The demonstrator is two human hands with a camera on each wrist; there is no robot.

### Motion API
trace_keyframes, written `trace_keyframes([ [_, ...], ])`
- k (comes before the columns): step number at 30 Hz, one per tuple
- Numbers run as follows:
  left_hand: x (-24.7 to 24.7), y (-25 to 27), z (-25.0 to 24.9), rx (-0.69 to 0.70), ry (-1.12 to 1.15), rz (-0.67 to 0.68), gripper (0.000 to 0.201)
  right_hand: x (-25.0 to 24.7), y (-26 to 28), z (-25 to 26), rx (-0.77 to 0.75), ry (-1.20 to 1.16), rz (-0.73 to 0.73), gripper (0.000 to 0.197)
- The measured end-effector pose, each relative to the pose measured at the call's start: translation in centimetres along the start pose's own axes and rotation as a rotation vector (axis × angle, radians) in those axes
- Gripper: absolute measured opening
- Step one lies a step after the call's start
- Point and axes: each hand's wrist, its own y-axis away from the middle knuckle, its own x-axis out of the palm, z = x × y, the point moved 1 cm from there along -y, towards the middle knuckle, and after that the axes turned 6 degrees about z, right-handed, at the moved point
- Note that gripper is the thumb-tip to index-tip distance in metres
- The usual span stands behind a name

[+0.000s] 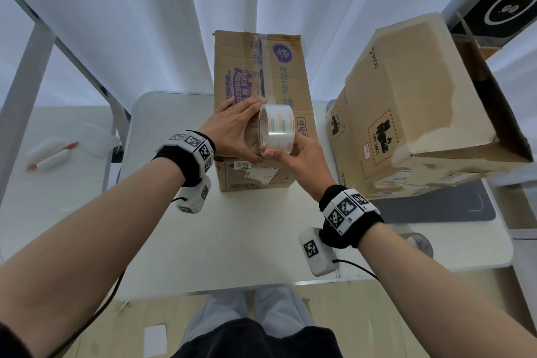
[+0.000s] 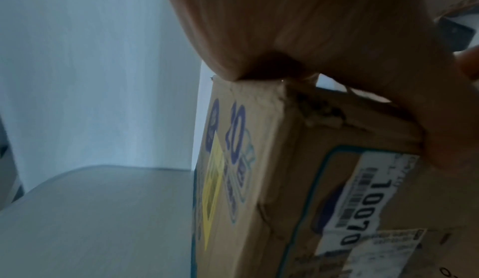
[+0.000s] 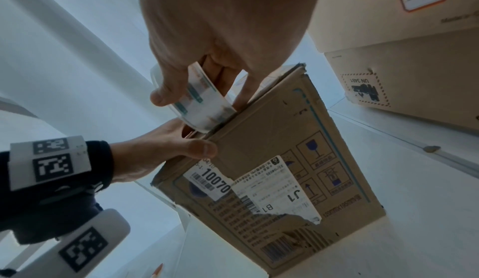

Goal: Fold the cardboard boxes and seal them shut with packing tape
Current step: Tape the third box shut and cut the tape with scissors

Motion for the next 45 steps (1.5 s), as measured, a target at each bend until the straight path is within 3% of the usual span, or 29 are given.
trace_keyframes([
  [5, -1.3, -0.6, -0.6, 0.036, -0.184, 0.054, 0.129, -0.2, 0.2, 0.0, -0.005, -0.007, 0.022, 0.041],
  [9, -1.7, -1.3, -0.3, 0.064, -0.128, 0.111, 0.124, -0.2, -0.3, 0.4, -0.008, -0.025, 0.035, 0.041],
  [14, -2.0, -1.9, 0.1, 0.068, -0.052, 0.07, 0.112, -0.4, -1.3, 0.5, -0.008, -0.039, 0.04, 0.038],
  [30, -1.8, -1.8, 0.8, 0.073, -0.076, -0.039, 0.112, -1.5, -2.4, 0.6, 0.034, -0.102, 0.025, 0.035],
  [45, -1.4, -1.8, 0.7, 0.039, -0.028, -0.018, 0.111, -1.2, -2.9, 1.7, 0.038, -0.016, -0.004, 0.033],
])
